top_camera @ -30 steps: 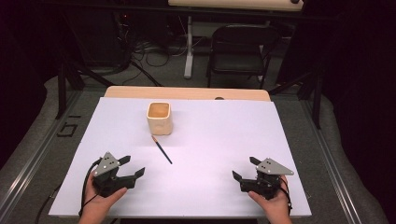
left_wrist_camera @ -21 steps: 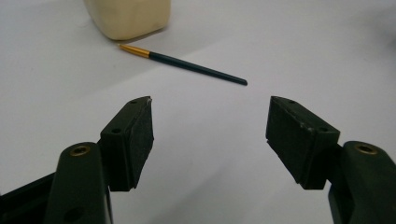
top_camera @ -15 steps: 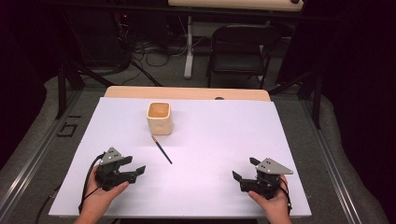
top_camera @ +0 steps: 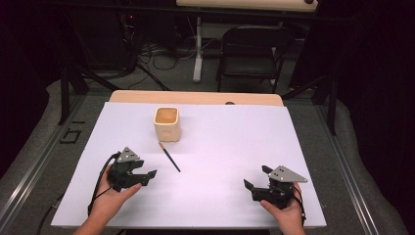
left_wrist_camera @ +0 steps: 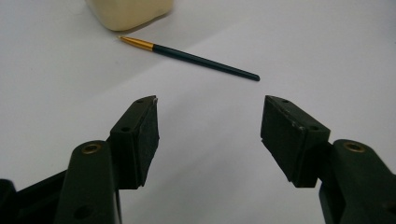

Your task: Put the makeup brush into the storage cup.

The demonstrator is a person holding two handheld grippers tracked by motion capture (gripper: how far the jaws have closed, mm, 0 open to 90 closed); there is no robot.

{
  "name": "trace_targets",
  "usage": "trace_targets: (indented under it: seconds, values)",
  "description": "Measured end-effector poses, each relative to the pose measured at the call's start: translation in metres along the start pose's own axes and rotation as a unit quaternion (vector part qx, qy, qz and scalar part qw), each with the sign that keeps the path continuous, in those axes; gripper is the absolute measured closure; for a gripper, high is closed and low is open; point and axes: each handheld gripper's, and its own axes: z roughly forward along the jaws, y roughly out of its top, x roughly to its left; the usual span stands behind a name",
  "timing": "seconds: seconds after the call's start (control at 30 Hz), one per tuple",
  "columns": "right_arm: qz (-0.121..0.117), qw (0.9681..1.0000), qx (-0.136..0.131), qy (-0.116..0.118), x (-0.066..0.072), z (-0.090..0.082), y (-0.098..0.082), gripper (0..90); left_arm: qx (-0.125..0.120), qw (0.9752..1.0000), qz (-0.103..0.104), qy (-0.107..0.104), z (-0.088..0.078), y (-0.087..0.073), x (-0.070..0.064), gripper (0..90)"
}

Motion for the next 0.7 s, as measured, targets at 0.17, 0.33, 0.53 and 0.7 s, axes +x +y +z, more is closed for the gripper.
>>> trace_targets:
  seconds: [0.17,0.33,0.53,0.7]
  values:
    - [0.001,1.0000,0.000,0.001,0.000,0.000,0.000,15.6,0.019,0.9998,-0.010,-0.004,0.006,0.007,0.001,37.0]
    - [0.001,1.0000,0.000,0.000,0.000,0.000,0.000,15.5,0.033,0.9992,-0.018,-0.009,0.013,0.011,0.002,37.0]
    - [0.002,1.0000,-0.001,0.000,0.000,0.000,0.000,15.5,0.045,0.9983,-0.036,-0.009,0.019,0.017,0.005,36.9]
    - [0.001,1.0000,0.001,0.001,0.000,0.001,0.000,15.5,0.057,0.9973,-0.045,-0.009,0.024,0.026,0.008,36.9]
